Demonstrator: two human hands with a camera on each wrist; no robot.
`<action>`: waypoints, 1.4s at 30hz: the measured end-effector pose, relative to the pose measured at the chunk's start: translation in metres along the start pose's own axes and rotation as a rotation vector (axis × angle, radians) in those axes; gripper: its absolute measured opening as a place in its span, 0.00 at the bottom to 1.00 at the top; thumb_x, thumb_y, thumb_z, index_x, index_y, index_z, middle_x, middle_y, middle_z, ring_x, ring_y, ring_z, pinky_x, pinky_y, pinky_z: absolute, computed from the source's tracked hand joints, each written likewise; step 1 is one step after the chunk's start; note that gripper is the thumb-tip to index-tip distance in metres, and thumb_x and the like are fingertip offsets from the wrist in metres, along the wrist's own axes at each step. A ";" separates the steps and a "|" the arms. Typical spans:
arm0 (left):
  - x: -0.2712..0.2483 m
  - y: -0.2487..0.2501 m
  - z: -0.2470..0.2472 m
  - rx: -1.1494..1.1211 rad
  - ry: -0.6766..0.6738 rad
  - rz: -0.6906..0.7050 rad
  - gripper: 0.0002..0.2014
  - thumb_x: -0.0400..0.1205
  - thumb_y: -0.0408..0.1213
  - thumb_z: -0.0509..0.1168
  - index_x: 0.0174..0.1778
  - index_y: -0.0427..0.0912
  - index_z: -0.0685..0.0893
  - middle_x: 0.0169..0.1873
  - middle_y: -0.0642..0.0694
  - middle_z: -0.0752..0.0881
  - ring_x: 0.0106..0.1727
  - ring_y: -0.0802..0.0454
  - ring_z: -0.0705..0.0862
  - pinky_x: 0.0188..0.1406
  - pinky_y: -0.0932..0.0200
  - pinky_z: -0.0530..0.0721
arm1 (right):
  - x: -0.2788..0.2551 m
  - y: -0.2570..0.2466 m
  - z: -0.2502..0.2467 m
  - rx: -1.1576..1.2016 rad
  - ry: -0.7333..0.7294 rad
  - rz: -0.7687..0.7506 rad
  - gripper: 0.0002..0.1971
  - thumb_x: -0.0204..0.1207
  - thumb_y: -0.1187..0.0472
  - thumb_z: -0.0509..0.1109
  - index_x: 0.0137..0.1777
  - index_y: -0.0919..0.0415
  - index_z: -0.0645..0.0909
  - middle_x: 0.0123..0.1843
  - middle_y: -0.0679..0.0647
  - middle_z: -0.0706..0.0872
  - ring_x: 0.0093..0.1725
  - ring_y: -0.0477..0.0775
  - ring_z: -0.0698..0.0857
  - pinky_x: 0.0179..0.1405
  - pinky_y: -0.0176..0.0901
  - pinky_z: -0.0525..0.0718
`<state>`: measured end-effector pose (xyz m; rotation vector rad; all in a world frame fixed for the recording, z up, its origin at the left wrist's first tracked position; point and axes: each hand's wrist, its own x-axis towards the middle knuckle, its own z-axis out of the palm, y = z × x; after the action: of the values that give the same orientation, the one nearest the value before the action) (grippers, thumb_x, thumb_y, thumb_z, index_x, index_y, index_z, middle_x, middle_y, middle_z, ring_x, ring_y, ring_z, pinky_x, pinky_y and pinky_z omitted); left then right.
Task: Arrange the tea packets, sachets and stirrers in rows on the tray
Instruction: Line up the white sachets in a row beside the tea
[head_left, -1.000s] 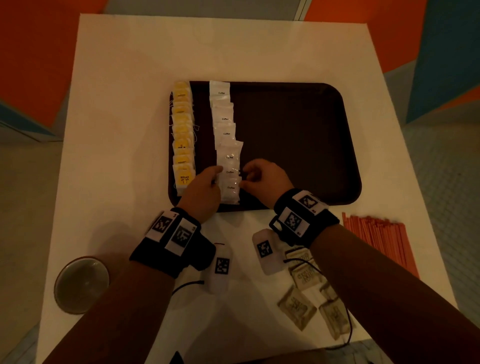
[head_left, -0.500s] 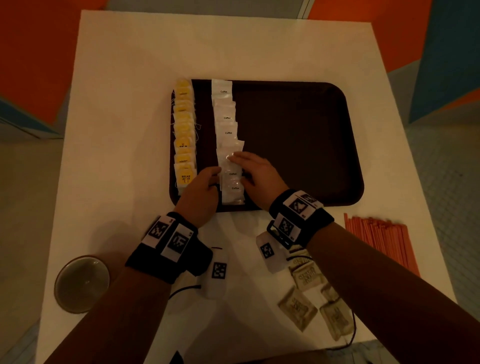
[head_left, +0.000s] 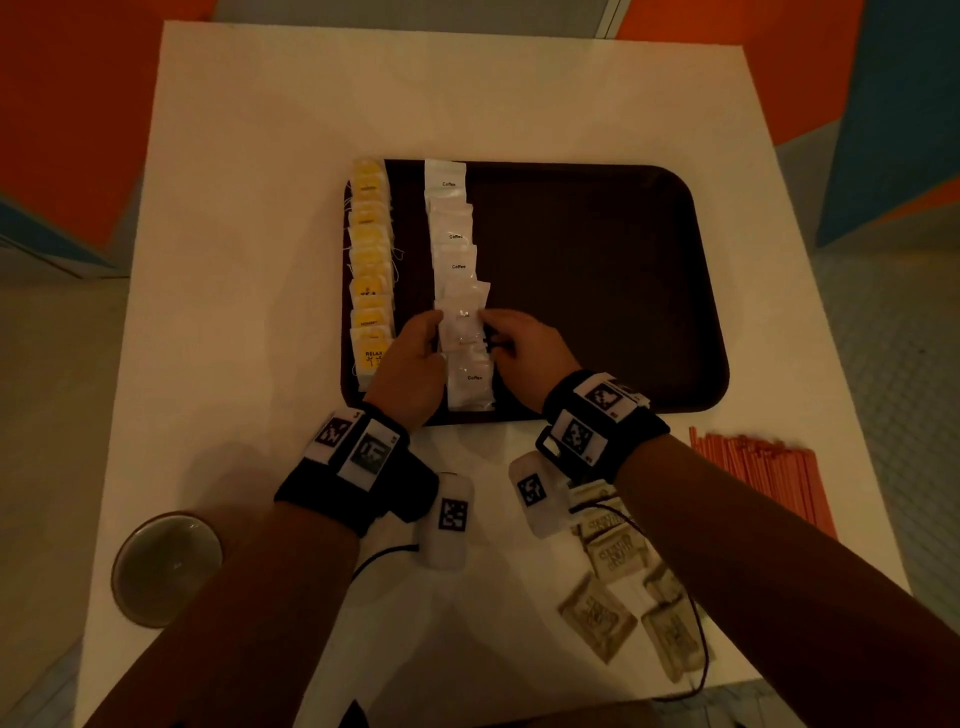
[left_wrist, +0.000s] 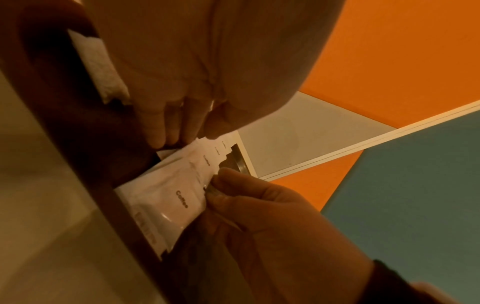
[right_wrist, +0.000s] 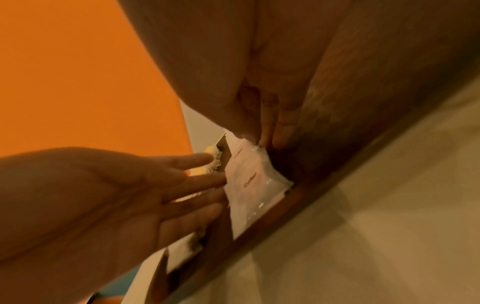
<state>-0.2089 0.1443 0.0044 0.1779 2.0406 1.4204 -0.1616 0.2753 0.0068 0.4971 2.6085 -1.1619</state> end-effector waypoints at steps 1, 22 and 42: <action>0.001 0.001 0.001 -0.002 0.020 -0.015 0.21 0.81 0.23 0.53 0.71 0.34 0.69 0.62 0.47 0.76 0.62 0.56 0.74 0.58 0.69 0.75 | -0.002 -0.001 0.000 0.002 -0.011 0.010 0.22 0.78 0.73 0.58 0.73 0.62 0.71 0.74 0.59 0.74 0.71 0.56 0.75 0.73 0.42 0.70; 0.011 -0.007 0.003 -0.098 0.022 0.015 0.21 0.82 0.21 0.52 0.72 0.36 0.67 0.60 0.45 0.77 0.59 0.52 0.77 0.55 0.59 0.79 | 0.000 -0.005 0.012 0.534 0.043 0.263 0.24 0.77 0.74 0.60 0.72 0.59 0.71 0.70 0.61 0.78 0.68 0.56 0.78 0.67 0.55 0.80; 0.009 -0.001 0.003 -0.143 0.018 0.066 0.23 0.81 0.20 0.53 0.72 0.34 0.63 0.56 0.51 0.74 0.50 0.67 0.76 0.50 0.73 0.80 | -0.008 -0.009 -0.002 0.562 -0.012 0.209 0.22 0.79 0.74 0.58 0.73 0.62 0.71 0.66 0.49 0.77 0.65 0.43 0.75 0.55 0.27 0.77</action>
<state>-0.2144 0.1499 -0.0013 0.1733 1.9541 1.6076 -0.1584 0.2697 0.0174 0.8371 2.1252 -1.8047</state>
